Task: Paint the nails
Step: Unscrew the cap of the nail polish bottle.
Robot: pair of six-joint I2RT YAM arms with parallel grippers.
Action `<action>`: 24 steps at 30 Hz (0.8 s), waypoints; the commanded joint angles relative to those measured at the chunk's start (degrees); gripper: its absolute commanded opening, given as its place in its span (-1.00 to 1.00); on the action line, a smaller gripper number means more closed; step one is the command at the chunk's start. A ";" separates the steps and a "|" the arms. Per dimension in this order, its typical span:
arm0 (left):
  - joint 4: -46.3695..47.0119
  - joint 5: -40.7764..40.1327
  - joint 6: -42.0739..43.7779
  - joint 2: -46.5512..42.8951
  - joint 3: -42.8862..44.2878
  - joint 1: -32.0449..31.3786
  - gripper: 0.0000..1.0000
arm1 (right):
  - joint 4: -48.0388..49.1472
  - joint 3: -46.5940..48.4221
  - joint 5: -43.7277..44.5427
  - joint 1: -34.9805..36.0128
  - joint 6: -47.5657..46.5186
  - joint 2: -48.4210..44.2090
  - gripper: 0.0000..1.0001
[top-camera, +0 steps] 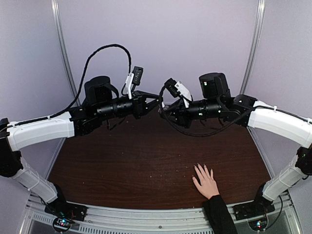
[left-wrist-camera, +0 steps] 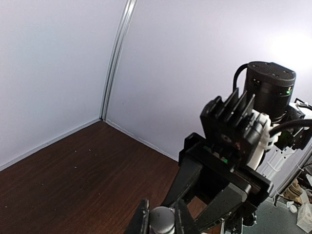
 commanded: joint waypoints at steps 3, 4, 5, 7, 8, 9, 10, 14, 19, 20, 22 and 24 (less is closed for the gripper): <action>-3.07 -3.15 0.49 -0.44 2.08 0.21 -0.31 | -0.21 2.38 6.07 -0.47 0.65 -0.36 -1.00; -3.10 -2.91 0.79 -1.28 1.67 0.25 -0.18 | -0.27 2.15 5.81 -0.46 0.62 -0.47 -1.00; -3.18 -2.23 1.14 -1.92 1.49 0.36 -0.09 | -0.15 1.90 5.34 -0.52 0.61 -0.61 -1.00; -3.30 -0.05 2.27 -3.41 0.98 0.80 0.10 | 0.03 1.45 3.45 -0.80 0.61 -0.88 -1.00; -3.30 0.83 2.59 -4.23 0.51 1.06 0.17 | 0.04 1.31 2.57 -0.97 0.68 -0.99 -1.00; -3.25 1.62 2.88 -5.09 0.01 1.39 0.23 | 0.01 1.14 1.25 -0.98 0.51 -1.20 -1.00; -3.05 3.09 3.22 -5.85 -0.52 1.76 0.27 | -0.05 0.99 -0.35 -1.12 0.14 -1.38 -1.00; -2.25 12.08 5.03 -7.74 -1.72 3.30 0.31 | -0.72 0.59 -10.16 -1.49 -2.18 -2.10 -1.00; -1.91 23.06 8.71 -8.77 -1.98 3.46 0.36 | -0.97 0.84 -26.91 -1.44 -4.11 -2.46 -1.00; -1.04 25.40 9.36 -8.87 -2.19 3.46 0.38 | -0.90 0.83 -29.71 -1.45 -4.23 -2.46 -1.00; 0.81 27.70 9.52 -9.26 -2.71 3.46 0.41 | -1.21 1.16 -33.88 -1.38 -4.62 -2.47 -1.00; 2.15 29.39 9.69 -9.28 -3.03 3.46 0.41 | -2.49 2.04 -36.69 -1.34 -5.08 -1.90 -1.00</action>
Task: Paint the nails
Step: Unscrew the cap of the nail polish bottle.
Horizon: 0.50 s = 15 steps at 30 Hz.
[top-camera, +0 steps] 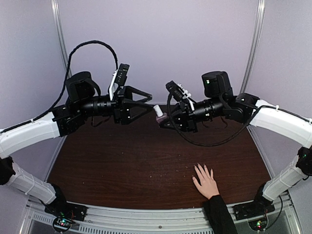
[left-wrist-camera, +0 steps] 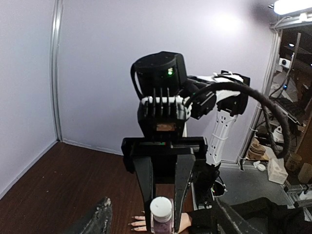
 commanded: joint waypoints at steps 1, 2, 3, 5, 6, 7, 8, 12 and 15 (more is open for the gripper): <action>5.58 9.39 2.55 -0.96 -1.13 0.18 0.38 | -2.00 2.11 -13.25 -0.03 -1.83 -1.11 -1.00; 6.03 10.82 2.55 -0.59 -1.01 0.10 0.35 | -2.31 2.50 -14.09 0.04 -1.94 -0.89 -1.00; 6.67 12.41 2.47 0.17 -0.76 0.11 0.32 | -2.48 2.80 -14.69 0.07 -1.89 -0.61 -1.00; 8.50 15.23 1.41 1.22 -0.40 -0.11 0.25 | -2.27 3.03 -15.39 0.26 -1.62 -0.31 -1.00; 9.35 15.95 0.83 1.72 -0.35 -0.21 0.22 | -1.97 3.07 -15.68 0.28 -1.30 -0.21 -1.00; 10.22 16.33 0.52 2.08 -0.34 -0.39 0.20 | -1.76 3.09 -15.97 0.33 -1.04 -0.05 -1.00; 10.72 16.49 0.48 2.36 -0.34 -0.57 0.17 | -1.34 3.02 -16.21 0.37 -0.62 0.04 -1.00; 11.37 16.72 0.74 3.43 0.27 -1.37 0.11 | -0.09 3.06 -17.41 0.59 0.79 0.61 -1.00; 11.45 16.81 0.76 4.38 1.14 -1.77 0.05 | 0.14 3.28 -17.72 0.88 1.26 1.15 -1.00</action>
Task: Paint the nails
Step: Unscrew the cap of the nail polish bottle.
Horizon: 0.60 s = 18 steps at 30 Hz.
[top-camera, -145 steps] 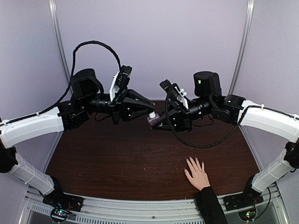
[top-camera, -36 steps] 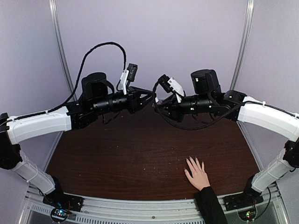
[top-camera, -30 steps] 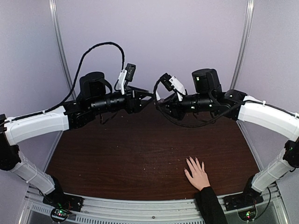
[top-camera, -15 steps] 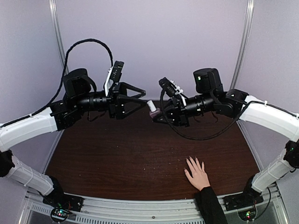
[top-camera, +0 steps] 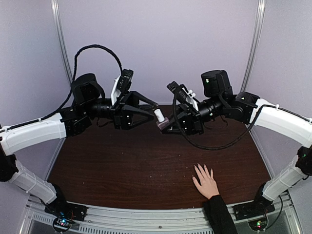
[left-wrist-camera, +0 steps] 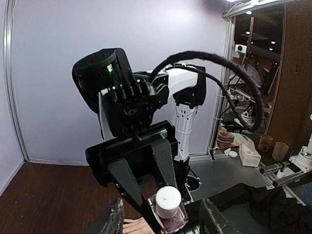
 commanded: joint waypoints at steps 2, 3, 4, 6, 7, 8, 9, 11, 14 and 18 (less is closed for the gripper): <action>3.85 2.22 -0.17 1.67 2.28 -1.10 0.01 | 2.01 1.97 -2.86 0.81 1.30 1.07 -1.00; 4.12 2.26 -0.15 1.98 2.37 -1.28 -0.03 | 2.10 1.97 -2.82 0.90 1.35 1.25 -1.00; 4.17 2.27 -0.02 2.13 2.44 -1.46 -0.05 | 2.20 1.92 -2.97 0.94 1.55 1.38 -1.00; 4.27 2.18 0.18 2.28 2.41 -1.67 -0.07 | 2.46 1.95 -3.12 0.92 1.85 1.59 -1.00; 4.27 1.88 0.24 2.31 2.29 -1.67 -0.09 | 2.57 1.95 -3.03 1.00 1.90 1.63 -1.00; 4.20 1.77 0.32 2.23 2.17 -1.67 -0.13 | 2.66 1.87 -2.78 0.96 1.91 1.64 -1.00; 4.04 1.61 0.44 2.14 1.95 -1.67 -0.17 | 2.79 1.80 -2.64 0.97 1.91 1.66 -1.00; 3.92 1.20 0.56 1.95 1.55 -1.67 -0.29 | 2.85 1.56 -2.28 0.95 1.91 1.55 -1.00; 3.82 1.15 0.22 1.77 1.35 -1.67 -0.42 | 2.77 1.46 -1.15 0.92 1.94 1.48 -1.00; 3.12 -0.14 0.11 1.50 1.26 -1.67 -0.59 | 2.85 1.16 1.80 0.90 1.66 0.93 -1.00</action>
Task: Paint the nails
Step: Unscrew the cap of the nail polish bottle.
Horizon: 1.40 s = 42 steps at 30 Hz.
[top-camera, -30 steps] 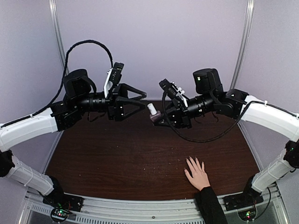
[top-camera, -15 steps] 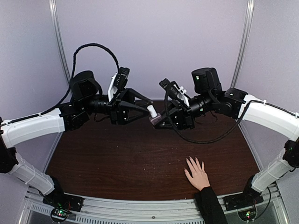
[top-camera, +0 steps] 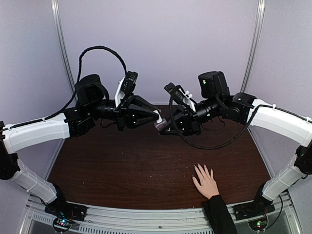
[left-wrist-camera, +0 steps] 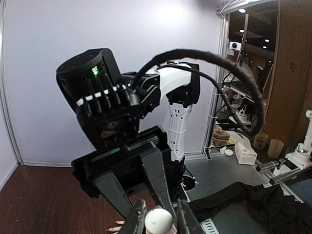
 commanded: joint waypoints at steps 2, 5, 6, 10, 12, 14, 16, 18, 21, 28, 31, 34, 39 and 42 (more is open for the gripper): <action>1.53 -1.60 0.08 -0.64 0.58 -0.25 -0.66 | 1.67 0.99 4.79 0.35 -0.03 -0.93 -1.00; 0.43 -3.87 0.63 -0.93 0.61 -0.25 -0.75 | 1.69 0.84 8.95 0.36 -0.10 -1.41 -1.00; -0.08 -5.11 0.79 -0.99 0.67 -0.25 -0.78 | 1.84 0.65 10.23 0.36 -0.10 -1.67 -1.00; -4.53 -11.46 1.84 -1.02 1.98 -0.25 -0.85 | 3.15 -0.01 15.44 0.36 0.04 -2.79 -1.00; -6.03 -14.55 2.17 -0.83 2.56 -0.25 -0.89 | 3.47 -0.28 19.76 0.31 -0.17 -3.45 -1.00; -7.56 -18.08 2.16 -0.47 3.47 -0.23 -0.92 | 4.00 -0.86 24.73 0.35 -0.10 -3.91 -1.00; -8.29 -22.05 1.00 0.14 4.12 -0.29 -0.92 | 4.35 -1.10 29.32 0.35 0.06 -4.22 -1.00; -8.68 -25.76 -0.51 0.94 4.60 -0.32 -0.93 | 4.37 -1.07 33.46 0.36 0.23 -4.17 -1.00; -8.84 -29.66 -2.73 2.24 5.20 -0.40 -0.93 | 4.00 -0.51 37.48 0.36 0.25 -3.58 -1.00; -11.32 -32.02 -2.61 2.57 6.19 -0.38 -0.27 | 2.06 0.59 39.85 0.35 -0.46 -2.34 -1.00; -13.69 -30.40 -1.27 0.69 6.43 0.34 0.07 | 0.96 0.25 37.50 0.08 -1.15 -2.69 -1.00; -15.23 -24.79 -0.35 -1.06 6.49 2.03 0.20 | 0.20 -0.10 34.55 -0.15 -1.42 -3.20 -1.00; -14.80 -16.68 2.83 -3.64 4.13 2.39 0.28 | -0.01 -0.94 27.66 -0.51 -1.85 -4.01 -1.00; -11.03 -12.26 3.84 -4.89 1.47 2.41 0.26 | -0.85 -0.85 20.28 -0.52 -3.00 -4.15 -1.00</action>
